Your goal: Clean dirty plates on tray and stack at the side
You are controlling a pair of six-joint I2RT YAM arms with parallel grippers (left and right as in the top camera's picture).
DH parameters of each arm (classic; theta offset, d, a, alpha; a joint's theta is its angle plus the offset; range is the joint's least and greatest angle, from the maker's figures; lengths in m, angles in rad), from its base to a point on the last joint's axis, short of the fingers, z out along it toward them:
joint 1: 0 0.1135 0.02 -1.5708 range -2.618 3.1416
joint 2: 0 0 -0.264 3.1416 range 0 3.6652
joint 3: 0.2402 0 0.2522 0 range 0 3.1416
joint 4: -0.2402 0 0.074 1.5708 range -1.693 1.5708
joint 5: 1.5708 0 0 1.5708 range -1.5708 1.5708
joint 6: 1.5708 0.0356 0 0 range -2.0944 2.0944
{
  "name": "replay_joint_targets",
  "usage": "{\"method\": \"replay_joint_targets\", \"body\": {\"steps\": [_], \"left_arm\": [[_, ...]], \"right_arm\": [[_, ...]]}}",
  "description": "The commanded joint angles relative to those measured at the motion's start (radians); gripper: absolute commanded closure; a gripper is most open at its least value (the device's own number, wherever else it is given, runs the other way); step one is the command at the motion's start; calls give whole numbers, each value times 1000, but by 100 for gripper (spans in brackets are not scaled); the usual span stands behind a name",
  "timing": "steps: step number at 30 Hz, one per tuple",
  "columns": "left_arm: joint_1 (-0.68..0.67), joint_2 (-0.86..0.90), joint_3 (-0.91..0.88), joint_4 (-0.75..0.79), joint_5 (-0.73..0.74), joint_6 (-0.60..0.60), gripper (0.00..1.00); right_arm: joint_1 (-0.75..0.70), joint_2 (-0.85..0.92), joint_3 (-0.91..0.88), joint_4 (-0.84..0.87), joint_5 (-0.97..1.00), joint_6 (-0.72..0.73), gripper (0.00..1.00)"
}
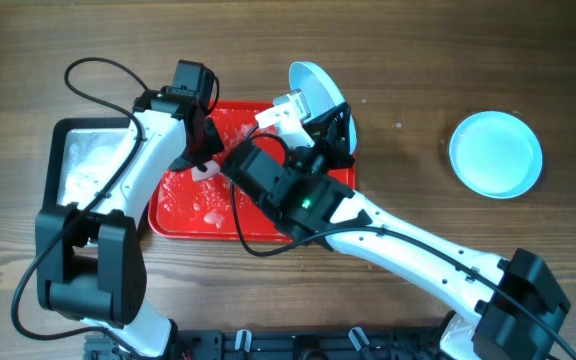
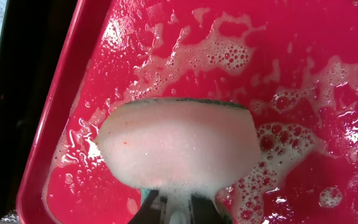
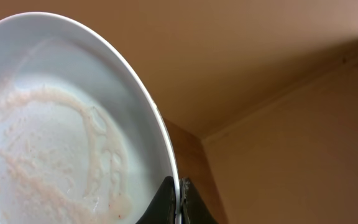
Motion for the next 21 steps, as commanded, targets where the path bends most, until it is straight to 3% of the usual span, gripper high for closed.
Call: {"method": "replay_joint_targets", "body": {"steps": [1, 15, 21], "left_arm": [[5, -3, -8, 3, 10, 4, 94], [5, -3, -8, 7, 35, 4, 94], [5, -3, -8, 14, 35, 4, 93]], "right_arm": [[2, -1, 4, 1, 25, -19, 96], [6, -1, 3, 7, 14, 13, 96], [8, -1, -34, -10, -194, 163, 96]]}}
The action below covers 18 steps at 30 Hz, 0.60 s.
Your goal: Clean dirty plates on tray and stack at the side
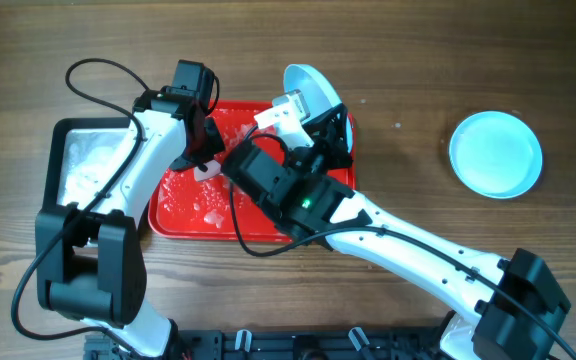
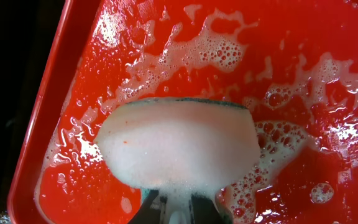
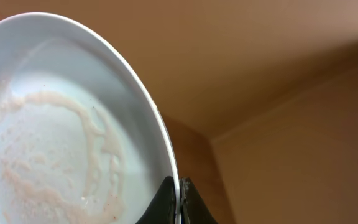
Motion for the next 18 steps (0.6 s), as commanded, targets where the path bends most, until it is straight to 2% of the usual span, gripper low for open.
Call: {"method": "replay_joint_targets", "body": {"steps": [1, 4, 8, 11, 16, 18], "left_arm": [[5, -3, -8, 13, 12, 4, 93], [5, -3, -8, 13, 13, 4, 94], [6, -4, -8, 14, 15, 5, 96], [19, -21, 28, -32, 21, 18, 96], [98, -98, 125, -140, 34, 192, 96], [171, -142, 125, -159, 27, 229, 96]], "right_arm": [[7, -1, -49, -13, -177, 166, 96], [7, -1, -80, -74, -279, 302, 96], [7, -41, -79, -163, -307, 445, 96], [-11, -96, -79, -164, -473, 502, 96], [-90, -171, -79, -168, -726, 496, 96], [-149, -226, -79, -168, -862, 492, 96]]}}
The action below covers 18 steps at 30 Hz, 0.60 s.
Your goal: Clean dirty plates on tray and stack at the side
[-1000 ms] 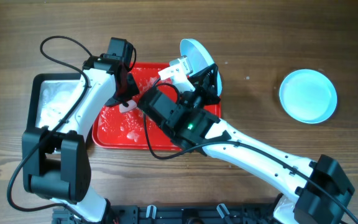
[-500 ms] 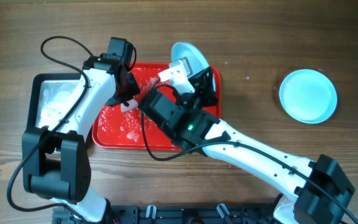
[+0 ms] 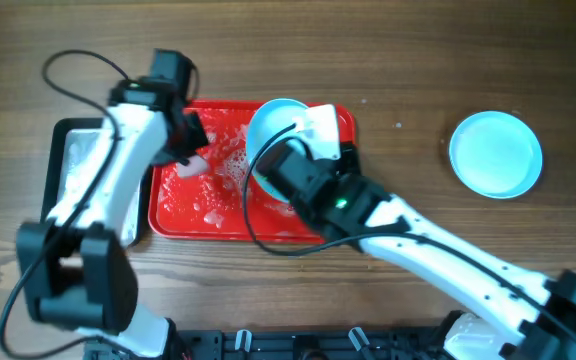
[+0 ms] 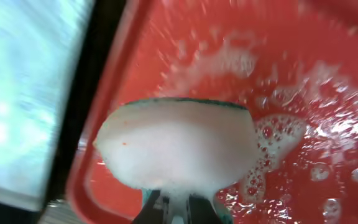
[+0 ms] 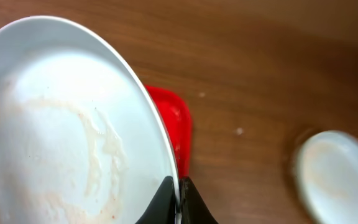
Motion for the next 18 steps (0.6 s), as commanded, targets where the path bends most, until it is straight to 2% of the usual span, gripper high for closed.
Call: {"method": "replay_joint_targets", "body": {"steps": [1, 5, 8, 11, 15, 18], "left_arm": [[114, -90, 33, -26, 3, 122, 96], [237, -83, 31, -8, 3, 209, 96], [277, -53, 31, -8, -22, 260, 96], [293, -41, 22, -7, -122, 247, 96], [309, -29, 5, 0, -157, 236, 96], [342, -18, -43, 14, -189, 151, 96]], "right_arm": [[-88, -100, 0, -2, -268, 26, 96], [-216, -185, 0, -34, -387, 26, 96], [-336, -219, 0, -77, -462, 26, 96], [-463, -225, 0, -91, -576, -6, 96], [-641, -224, -1, -94, -702, -25, 96], [-794, -224, -1, -87, -764, -23, 96]]}}
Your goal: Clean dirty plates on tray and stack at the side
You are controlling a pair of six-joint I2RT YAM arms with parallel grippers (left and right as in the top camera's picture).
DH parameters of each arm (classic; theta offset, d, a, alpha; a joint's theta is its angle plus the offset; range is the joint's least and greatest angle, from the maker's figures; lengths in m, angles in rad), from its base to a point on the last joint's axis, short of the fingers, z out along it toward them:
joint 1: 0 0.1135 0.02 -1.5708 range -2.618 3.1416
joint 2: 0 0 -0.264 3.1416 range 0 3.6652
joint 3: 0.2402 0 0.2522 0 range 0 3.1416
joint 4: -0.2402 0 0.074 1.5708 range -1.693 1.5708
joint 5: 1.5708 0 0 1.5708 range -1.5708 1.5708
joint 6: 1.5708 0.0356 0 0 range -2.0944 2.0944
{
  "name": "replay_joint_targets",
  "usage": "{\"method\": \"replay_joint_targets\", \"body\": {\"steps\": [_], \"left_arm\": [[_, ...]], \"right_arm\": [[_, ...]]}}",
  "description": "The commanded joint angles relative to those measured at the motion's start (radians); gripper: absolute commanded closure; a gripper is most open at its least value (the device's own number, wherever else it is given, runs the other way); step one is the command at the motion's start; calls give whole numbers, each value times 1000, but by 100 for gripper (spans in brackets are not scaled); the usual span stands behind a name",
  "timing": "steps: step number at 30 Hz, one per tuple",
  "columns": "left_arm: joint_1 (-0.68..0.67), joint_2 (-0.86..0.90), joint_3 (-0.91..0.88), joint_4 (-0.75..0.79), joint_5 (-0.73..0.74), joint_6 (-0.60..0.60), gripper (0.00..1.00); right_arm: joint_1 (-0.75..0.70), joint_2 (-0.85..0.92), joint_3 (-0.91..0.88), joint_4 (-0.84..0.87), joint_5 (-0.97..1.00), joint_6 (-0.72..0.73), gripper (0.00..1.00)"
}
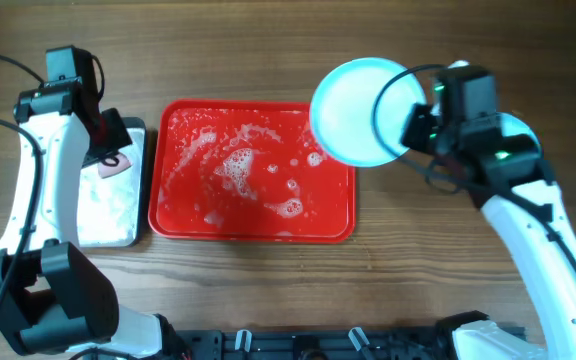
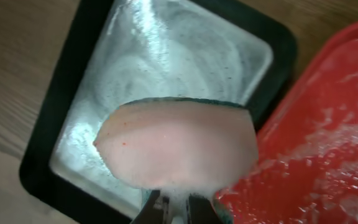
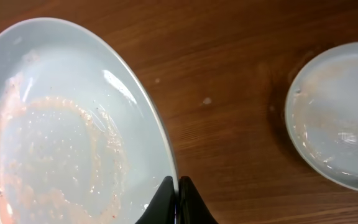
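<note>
My right gripper (image 3: 178,186) is shut on the rim of a light blue plate (image 3: 61,137) that carries a ring of pale foamy residue. The overhead view shows this plate (image 1: 356,97) in the air off the far right corner of the red tray (image 1: 252,237). A second light blue plate (image 3: 340,118) lies on the wood just to the right. My left gripper (image 2: 178,202) is shut on a foamy sponge (image 2: 176,143) above the black basin (image 2: 166,56) of soapy water. The tray carries foam and no plates.
The black basin (image 1: 108,215) stands against the tray's left side. The tray's left rim (image 2: 328,143) shows to the sponge's right. My right arm (image 1: 528,220) covers most of the plate lying on the table. Bare wooden table (image 1: 408,240) surrounds everything.
My left gripper has moved left with the sponge, from the tray's left end to over the basin. My right gripper has carried the plate from above the tray to beside the plate at right.
At the two oldest moments my right gripper held the plate tilted at the tray's far edge, with the sponge over the foamy tray next to it. Then the plate was over the tray's middle and the sponge at its left end. Now both are clear of the tray.
</note>
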Motion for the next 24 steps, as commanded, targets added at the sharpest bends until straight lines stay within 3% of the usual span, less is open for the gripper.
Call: {"method": "replay_joint_targets", "body": {"steps": [1, 8, 16, 24], "left_arm": [[39, 27, -62, 22, -53, -71, 96], [52, 36, -148, 119, -53, -140, 96], [89, 80, -209, 219, -101, -203, 96], [102, 118, -209, 279, -98, -202, 95]], "right_arm": [[-153, -16, -1, 9, -118, -11, 96], [-431, 87, -1, 15, -259, -43, 96], [-484, 265, -1, 55, -319, -92, 96], [-620, 286, -1, 73, -322, -110, 96]]}}
